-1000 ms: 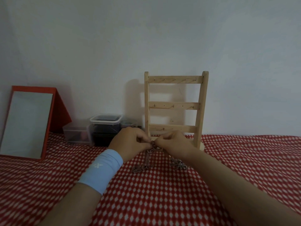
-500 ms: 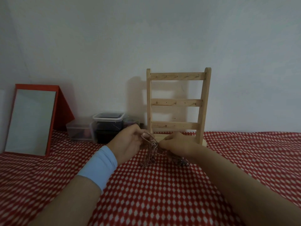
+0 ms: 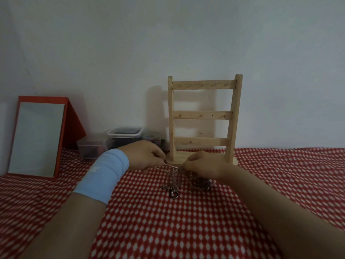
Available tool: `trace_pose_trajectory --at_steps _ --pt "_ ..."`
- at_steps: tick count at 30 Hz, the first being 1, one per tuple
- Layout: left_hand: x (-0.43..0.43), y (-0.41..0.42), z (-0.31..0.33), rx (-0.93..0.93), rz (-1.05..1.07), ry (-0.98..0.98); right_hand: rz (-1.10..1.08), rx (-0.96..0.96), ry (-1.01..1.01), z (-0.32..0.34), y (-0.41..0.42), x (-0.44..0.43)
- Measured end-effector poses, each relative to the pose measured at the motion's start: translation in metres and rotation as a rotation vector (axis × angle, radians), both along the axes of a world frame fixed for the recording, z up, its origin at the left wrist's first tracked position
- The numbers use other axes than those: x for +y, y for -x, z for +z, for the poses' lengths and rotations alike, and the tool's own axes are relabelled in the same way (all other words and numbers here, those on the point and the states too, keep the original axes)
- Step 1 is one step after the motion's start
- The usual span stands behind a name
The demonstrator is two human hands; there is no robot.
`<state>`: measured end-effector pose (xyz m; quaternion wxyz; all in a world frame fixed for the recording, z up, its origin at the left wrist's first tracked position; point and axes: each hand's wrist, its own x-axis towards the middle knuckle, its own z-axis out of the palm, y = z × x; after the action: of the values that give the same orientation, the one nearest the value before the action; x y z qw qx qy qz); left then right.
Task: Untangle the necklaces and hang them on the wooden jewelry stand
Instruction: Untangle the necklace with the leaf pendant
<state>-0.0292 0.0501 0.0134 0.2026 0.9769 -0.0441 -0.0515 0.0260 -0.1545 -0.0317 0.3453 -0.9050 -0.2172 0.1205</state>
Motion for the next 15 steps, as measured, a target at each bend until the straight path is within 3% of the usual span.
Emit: trace_pose_trajectory --at_steps 3,5,9,11,13,15 --pt "0.006 -0.002 0.001 -0.094 0.021 -0.026 0.007 0.050 -0.039 0.000 -0.001 -0.001" --pt "0.006 -0.002 0.000 -0.124 0.044 0.189 0.025 0.062 -0.003 0.000 -0.003 -0.001" --pt "0.004 -0.008 -0.013 -0.064 0.070 1.419 0.036 0.034 0.055 -0.001 -0.005 -0.002" --pt "0.004 -0.010 -0.015 0.040 0.020 1.753 0.046 0.049 0.036 -0.001 -0.008 -0.002" --pt "0.004 -0.009 -0.014 0.120 -0.016 1.774 0.052 0.064 0.026 -0.001 -0.011 -0.003" --pt "0.005 -0.002 -0.010 0.169 -0.009 1.513 0.057 0.061 0.018 -0.003 -0.015 -0.003"
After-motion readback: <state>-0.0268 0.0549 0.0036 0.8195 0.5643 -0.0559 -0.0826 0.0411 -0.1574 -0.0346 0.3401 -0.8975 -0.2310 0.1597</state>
